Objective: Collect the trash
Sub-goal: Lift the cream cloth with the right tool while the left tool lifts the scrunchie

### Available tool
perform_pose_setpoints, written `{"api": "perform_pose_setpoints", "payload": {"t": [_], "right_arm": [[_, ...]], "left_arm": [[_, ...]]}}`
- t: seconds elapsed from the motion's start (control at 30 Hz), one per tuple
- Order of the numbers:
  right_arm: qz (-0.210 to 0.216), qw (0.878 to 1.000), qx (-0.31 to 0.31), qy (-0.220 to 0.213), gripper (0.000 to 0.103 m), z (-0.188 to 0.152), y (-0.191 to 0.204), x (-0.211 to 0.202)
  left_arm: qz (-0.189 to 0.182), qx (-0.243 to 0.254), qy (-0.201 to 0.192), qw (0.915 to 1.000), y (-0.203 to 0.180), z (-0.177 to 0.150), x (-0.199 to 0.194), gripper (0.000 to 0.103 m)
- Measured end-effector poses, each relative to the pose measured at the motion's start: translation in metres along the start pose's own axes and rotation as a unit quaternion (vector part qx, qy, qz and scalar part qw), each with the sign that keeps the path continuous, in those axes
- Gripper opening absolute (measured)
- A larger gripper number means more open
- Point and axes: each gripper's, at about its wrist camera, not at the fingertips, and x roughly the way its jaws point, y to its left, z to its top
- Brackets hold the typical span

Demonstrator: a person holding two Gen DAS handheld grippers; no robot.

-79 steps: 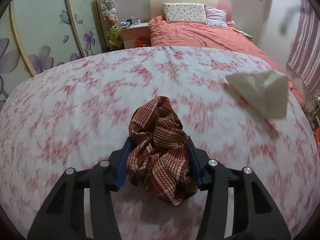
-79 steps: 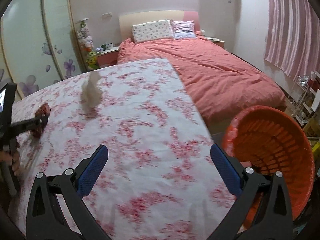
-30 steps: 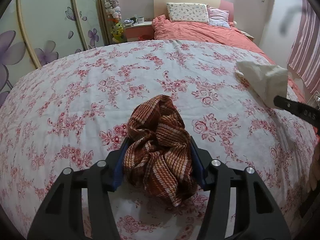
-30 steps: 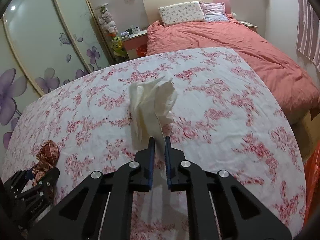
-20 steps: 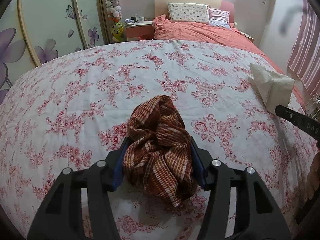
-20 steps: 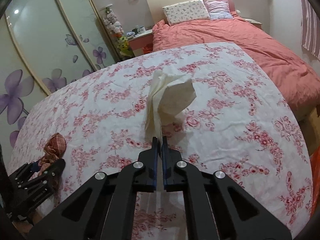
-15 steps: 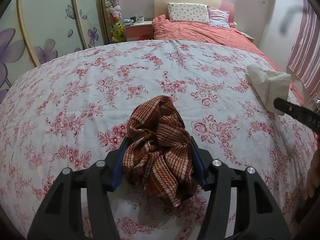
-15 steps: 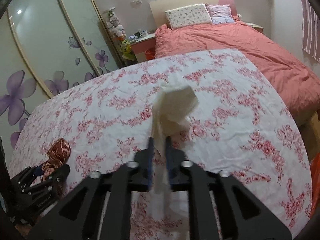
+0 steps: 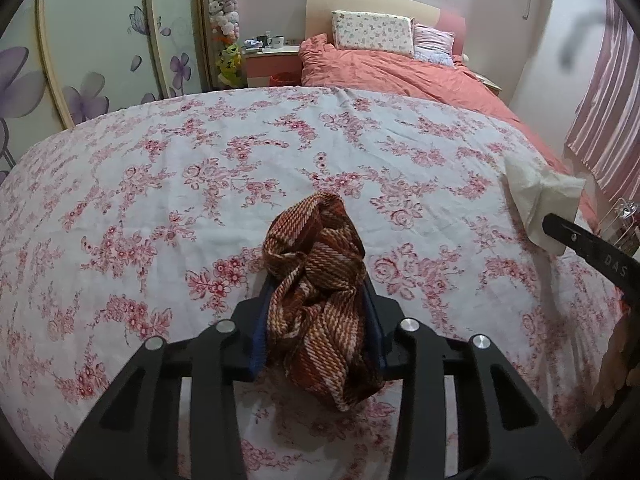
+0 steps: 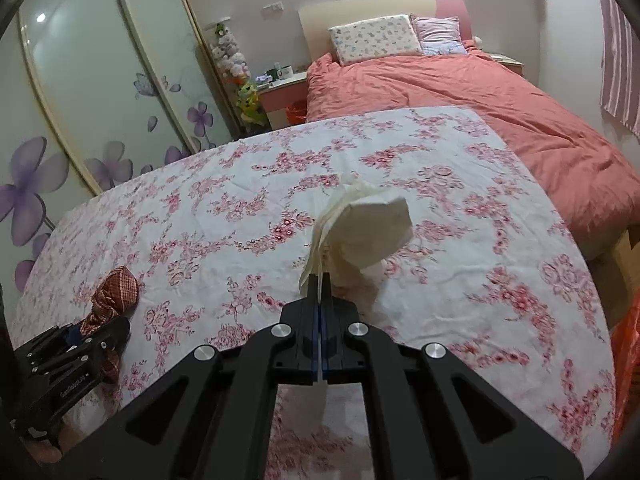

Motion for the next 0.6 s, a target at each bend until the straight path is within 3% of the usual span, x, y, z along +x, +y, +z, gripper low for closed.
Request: {"api": "perform_pose_setpoints", "payload": {"t": [0.27, 0.6], "right_arm": [[0.0, 1.0, 0.005, -0.014, 0.001, -0.006, -0.011, -0.03], [0.005, 0.998, 0.016, -0.055, 0.001, -0.002, -0.023, -0.091]], "left_arm": [[-0.01, 0.011, -0.018, 0.9997, -0.017, 0.001, -0.024, 0.038], [-0.027, 0.033, -0.058, 0.9974, -0.051, 0.009, -0.08, 0.039]]}}
